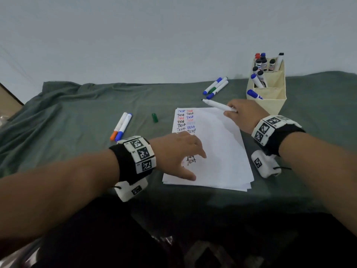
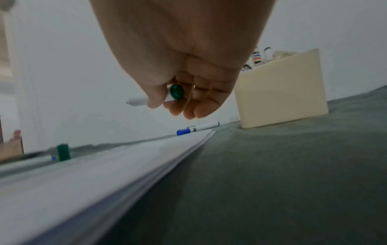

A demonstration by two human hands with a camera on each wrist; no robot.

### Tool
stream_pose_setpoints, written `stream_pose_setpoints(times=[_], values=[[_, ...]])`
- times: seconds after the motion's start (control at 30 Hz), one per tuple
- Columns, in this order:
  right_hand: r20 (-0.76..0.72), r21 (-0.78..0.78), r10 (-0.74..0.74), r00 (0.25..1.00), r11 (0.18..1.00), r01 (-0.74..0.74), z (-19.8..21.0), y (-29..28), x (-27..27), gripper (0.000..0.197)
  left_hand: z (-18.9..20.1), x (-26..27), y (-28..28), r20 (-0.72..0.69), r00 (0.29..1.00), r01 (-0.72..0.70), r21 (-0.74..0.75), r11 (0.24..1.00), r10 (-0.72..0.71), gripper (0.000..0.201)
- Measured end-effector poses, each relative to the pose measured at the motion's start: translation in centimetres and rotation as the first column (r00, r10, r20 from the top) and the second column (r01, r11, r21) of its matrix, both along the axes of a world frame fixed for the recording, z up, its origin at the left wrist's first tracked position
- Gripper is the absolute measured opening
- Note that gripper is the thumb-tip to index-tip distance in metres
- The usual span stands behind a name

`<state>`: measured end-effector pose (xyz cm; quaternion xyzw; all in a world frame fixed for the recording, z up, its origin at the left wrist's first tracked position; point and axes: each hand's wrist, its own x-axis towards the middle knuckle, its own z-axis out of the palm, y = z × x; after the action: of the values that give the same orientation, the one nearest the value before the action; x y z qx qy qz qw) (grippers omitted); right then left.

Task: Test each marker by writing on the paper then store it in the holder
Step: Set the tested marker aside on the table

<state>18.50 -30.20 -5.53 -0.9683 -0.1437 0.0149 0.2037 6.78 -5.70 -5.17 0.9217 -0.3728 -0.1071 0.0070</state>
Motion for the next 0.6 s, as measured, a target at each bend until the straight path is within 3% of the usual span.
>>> stream_pose_setpoints(times=[0.1,0.2,0.27,0.37,0.43,0.5,0.6], values=[[-0.01,0.024,-0.036,0.999,0.999,0.036,0.2,-1.0,-0.9,0.023,-1.0,-1.3,-0.4,-0.004,0.999,-0.038,0.064,0.997,0.038,0.065],[-0.185,0.154,-0.132,0.974,0.975,0.162,0.2,-1.7,-2.0,0.021,-1.6,-1.6,0.1,-0.046,0.967,-0.249,0.014,0.969,0.249,0.074],[-0.37,0.25,-0.162,0.915,0.931,0.266,-0.1,-1.9,-3.1,0.022,-1.8,-1.2,0.8,-0.107,0.893,-0.447,-0.084,0.891,0.437,0.08],[-0.405,0.265,-0.175,0.898,0.917,0.298,-0.8,-2.2,-4.7,0.024,-1.7,0.0,2.0,-0.169,0.739,-0.673,-0.165,0.72,0.652,0.082],[-0.287,0.164,-0.221,0.932,0.947,0.275,-1.0,-2.5,-5.4,0.028,-1.5,0.8,2.3,-0.301,0.62,-0.784,-0.194,0.59,0.725,0.082],[-0.18,-0.035,-0.245,0.953,0.97,0.242,-1.2,-3.2,-5.7,0.034,-1.4,1.3,2.4,-0.407,0.527,-0.848,-0.204,0.489,0.746,0.078],[-0.18,-0.19,-0.284,0.942,0.949,0.25,-1.4,-4.3,-6.2,0.037,-1.4,1.6,2.2,-0.481,0.451,-0.892,-0.219,0.395,0.752,0.077]])
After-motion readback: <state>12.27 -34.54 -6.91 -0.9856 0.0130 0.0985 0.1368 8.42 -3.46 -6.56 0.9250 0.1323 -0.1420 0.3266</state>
